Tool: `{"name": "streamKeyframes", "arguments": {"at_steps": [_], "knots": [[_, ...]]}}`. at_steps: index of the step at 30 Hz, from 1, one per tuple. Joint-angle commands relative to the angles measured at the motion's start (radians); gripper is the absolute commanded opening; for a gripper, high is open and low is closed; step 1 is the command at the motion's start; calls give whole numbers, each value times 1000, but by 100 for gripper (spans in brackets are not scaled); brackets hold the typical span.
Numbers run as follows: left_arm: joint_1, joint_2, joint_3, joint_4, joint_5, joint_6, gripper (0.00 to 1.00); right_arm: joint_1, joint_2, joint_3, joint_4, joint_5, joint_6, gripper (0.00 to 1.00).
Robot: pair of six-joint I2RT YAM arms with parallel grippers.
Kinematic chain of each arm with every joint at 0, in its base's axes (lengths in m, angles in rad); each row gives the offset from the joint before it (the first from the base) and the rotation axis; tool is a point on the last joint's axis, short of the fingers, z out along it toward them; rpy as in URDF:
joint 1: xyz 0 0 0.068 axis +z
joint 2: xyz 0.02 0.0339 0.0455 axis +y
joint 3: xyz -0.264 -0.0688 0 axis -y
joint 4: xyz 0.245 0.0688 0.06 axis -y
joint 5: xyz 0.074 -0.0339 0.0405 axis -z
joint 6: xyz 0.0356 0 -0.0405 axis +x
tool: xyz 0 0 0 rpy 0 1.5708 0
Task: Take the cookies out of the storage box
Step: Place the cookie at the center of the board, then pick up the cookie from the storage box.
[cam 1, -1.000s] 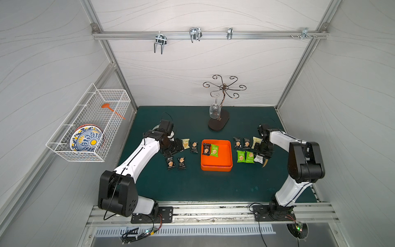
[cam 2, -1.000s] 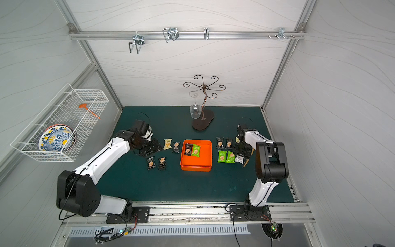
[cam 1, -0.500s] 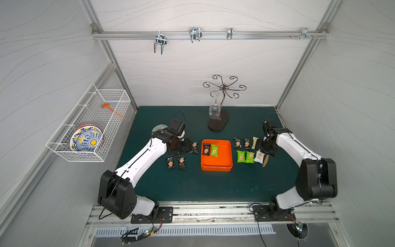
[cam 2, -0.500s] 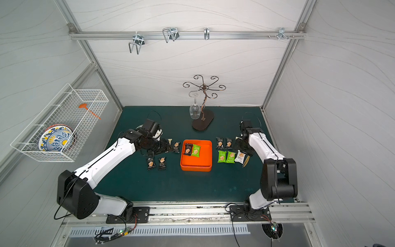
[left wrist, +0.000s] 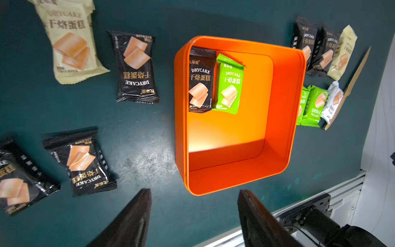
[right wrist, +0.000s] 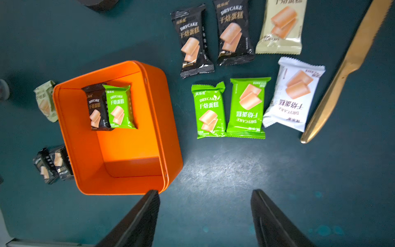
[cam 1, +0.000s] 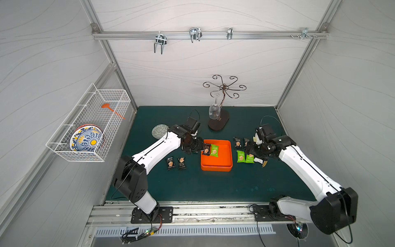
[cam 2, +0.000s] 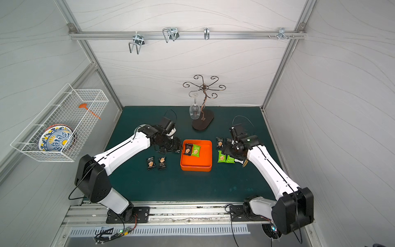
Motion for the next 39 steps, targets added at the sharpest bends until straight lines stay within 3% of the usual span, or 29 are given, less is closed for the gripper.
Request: {"name": "streamKeyframes", "arguments": {"at_steps": [1, 9, 17, 24, 39], "knots": [[-43, 61, 96, 3, -49, 6, 69, 8, -59, -23, 36, -37, 30, 74], [-121, 239, 253, -24, -112, -3, 67, -11, -59, -2, 25, -47, -5, 75], [-174, 386, 375, -26, -165, -7, 65, -141, -60, -41, 50, -135, -41, 74], [-189, 512, 454, -40, -206, -18, 63, -174, -71, -45, 30, -153, -86, 74], [-200, 624, 548, -59, -229, -47, 65, -209, -78, -49, 17, -185, -140, 74]]}}
